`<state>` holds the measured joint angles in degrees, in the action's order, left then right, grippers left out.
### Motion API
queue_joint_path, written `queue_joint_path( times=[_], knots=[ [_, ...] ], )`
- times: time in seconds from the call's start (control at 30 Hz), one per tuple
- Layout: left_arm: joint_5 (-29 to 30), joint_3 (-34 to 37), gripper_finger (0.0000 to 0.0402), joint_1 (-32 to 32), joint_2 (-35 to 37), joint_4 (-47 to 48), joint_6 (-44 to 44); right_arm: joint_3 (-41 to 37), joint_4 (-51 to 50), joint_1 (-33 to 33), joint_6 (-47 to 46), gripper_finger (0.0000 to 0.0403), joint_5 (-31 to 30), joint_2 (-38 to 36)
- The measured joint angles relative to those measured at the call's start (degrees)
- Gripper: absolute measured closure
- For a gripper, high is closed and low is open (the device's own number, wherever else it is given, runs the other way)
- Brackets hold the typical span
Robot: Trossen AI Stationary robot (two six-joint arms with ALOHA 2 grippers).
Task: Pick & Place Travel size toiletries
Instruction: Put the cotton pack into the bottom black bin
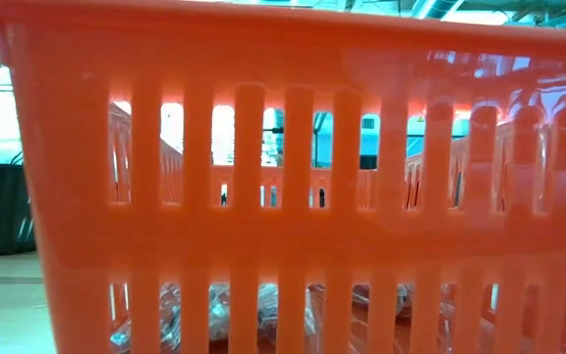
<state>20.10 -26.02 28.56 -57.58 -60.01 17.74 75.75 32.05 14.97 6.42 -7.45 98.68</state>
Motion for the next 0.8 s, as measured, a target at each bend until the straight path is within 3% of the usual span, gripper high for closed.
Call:
queue_joint_path(
  times=[0.3, 0.8],
  knots=[
    [0.0, 0.0, 0.0390, 0.0, 0.0, 0.4, -0.2, 0.0, 0.8, 0.4, 0.6, 0.0213, -0.1, -0.5],
    [0.0, 0.0, 0.0388, 0.0, 0.0, 0.7, -0.4, 0.0, -0.2, 0.4, 1.5, 0.0388, -0.1, -0.5]
  ],
)
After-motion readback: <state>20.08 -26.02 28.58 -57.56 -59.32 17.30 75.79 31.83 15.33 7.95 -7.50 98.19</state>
